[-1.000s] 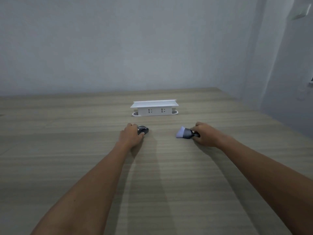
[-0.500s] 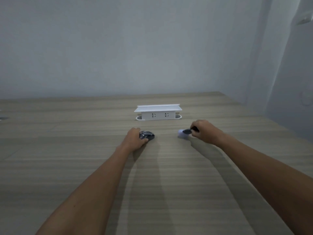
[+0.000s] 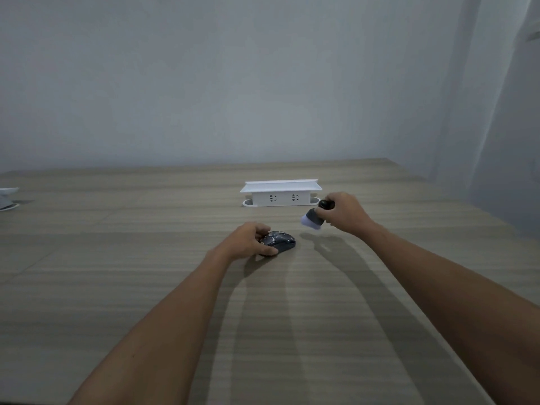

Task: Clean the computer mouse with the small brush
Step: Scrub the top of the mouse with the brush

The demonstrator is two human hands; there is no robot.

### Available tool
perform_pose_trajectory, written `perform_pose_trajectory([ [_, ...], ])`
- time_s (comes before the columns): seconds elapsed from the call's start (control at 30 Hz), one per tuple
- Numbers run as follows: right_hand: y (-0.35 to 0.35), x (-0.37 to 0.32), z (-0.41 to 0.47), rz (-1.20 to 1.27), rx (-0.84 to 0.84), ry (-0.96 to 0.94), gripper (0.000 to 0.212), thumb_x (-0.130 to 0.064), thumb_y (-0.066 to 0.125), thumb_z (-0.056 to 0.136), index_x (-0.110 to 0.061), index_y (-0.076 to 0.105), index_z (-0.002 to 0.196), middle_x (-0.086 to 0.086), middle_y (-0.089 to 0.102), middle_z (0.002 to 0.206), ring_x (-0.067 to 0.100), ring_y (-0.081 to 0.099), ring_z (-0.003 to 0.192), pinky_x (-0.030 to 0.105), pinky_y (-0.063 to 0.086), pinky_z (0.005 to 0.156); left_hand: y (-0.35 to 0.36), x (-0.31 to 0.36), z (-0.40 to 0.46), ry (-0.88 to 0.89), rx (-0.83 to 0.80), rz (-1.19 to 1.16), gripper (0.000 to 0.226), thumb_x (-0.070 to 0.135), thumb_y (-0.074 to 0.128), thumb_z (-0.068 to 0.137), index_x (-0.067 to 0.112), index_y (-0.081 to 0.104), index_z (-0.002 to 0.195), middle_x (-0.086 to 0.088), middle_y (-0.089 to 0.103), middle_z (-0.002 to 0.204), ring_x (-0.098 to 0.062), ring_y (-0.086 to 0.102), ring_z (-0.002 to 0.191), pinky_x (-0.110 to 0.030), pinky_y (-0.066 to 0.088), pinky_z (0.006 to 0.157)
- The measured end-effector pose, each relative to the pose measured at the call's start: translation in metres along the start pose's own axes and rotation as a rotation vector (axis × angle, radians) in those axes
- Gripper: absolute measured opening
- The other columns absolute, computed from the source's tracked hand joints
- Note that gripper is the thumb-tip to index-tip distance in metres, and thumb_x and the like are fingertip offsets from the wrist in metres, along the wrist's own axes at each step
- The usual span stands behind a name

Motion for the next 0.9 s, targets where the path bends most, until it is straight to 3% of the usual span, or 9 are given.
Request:
perform_pose_trajectory([
  [0.07,0.005,-0.001,0.003,0.043,0.005,0.022,0.032,-0.019,0.070,0.078,0.012,0.062,0.075,0.031,0.067,0.077,0.020,0.051,0.059,0.031,0.041,0.059,0.002,0.003,-0.001,0.043,-0.038,-0.028,0.036,0.020,0.088,0.069,0.017,0.067,0.099,-0.007,0.073,0.112,-0.026,0.068,0.110,-0.045,0.049,0.104],
  [0.2,0.018,-0.006,0.006,0.137,-0.014,0.090,0.027,-0.017,0.073,0.077,0.009,0.070,0.081,0.025,0.068,0.070,0.019,0.054,0.053,0.031,0.048,0.057,0.002,-0.004,-0.002,0.022,-0.049,-0.026,0.056,0.030,0.090,0.064,0.012,0.070,0.113,-0.002,0.077,0.105,-0.017,0.072,0.099,-0.041,0.053,0.099],
  [0.37,0.034,-0.015,0.014,0.216,-0.045,0.102,0.027,-0.015,0.075,0.075,0.011,0.069,0.076,0.011,0.057,0.064,0.019,0.051,0.056,0.026,0.045,0.050,-0.003,-0.010,0.000,0.001,-0.003,-0.022,0.051,0.042,0.088,0.063,0.018,0.075,0.106,0.003,0.078,0.094,-0.017,0.073,0.091,-0.033,0.056,0.086],
  [0.53,0.050,-0.025,0.022,0.262,-0.111,0.084,0.021,-0.014,0.076,0.078,0.007,0.073,0.082,0.009,0.061,0.067,0.016,0.052,0.056,0.025,0.045,0.050,-0.001,-0.009,0.002,-0.010,-0.022,-0.064,0.044,0.030,0.087,0.070,0.014,0.074,0.109,0.000,0.078,0.096,-0.010,0.070,0.083,-0.024,0.053,0.078],
  [0.67,0.061,-0.024,0.025,0.186,-0.165,0.074,0.025,-0.020,0.073,0.084,0.004,0.072,0.081,0.007,0.062,0.065,0.013,0.051,0.050,0.025,0.043,0.048,0.001,-0.010,0.005,-0.013,-0.080,-0.111,0.044,0.021,0.086,0.072,0.014,0.073,0.113,-0.003,0.077,0.102,-0.011,0.070,0.086,-0.022,0.054,0.080],
  [0.73,0.061,-0.021,0.027,0.093,-0.174,0.053,0.030,-0.020,0.072,0.083,0.006,0.066,0.070,0.007,0.056,0.058,0.015,0.047,0.049,0.027,0.040,0.051,0.002,-0.011,0.007,-0.013,-0.096,-0.132,0.044,0.019,0.085,0.072,0.014,0.073,0.114,-0.003,0.078,0.103,-0.015,0.072,0.092,-0.025,0.056,0.086],
  [0.8,0.058,-0.020,0.028,-0.025,-0.182,0.013,0.040,-0.017,0.071,0.083,-0.003,0.052,0.052,0.003,0.046,0.048,0.013,0.039,0.045,0.025,0.034,0.048,0.002,-0.011,0.008,-0.006,-0.108,-0.146,0.044,0.018,0.085,0.072,0.015,0.073,0.114,-0.002,0.077,0.104,-0.017,0.072,0.097,-0.028,0.056,0.091],
  [0.9,0.054,-0.019,0.031,-0.101,-0.185,-0.002,0.048,-0.015,0.070,0.085,-0.014,0.042,0.046,-0.001,0.040,0.045,0.011,0.035,0.043,0.023,0.027,0.044,0.002,-0.011,0.010,0.001,-0.125,-0.134,0.042,0.017,0.084,0.074,0.018,0.073,0.115,-0.001,0.077,0.106,-0.018,0.072,0.101,-0.028,0.055,0.093],
])
Point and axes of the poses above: each hand's wrist, its own z-axis towards the middle knuckle, its own y-axis out of the palm, x = y × z, the point moved 8 cm from there along z, towards the middle knuckle
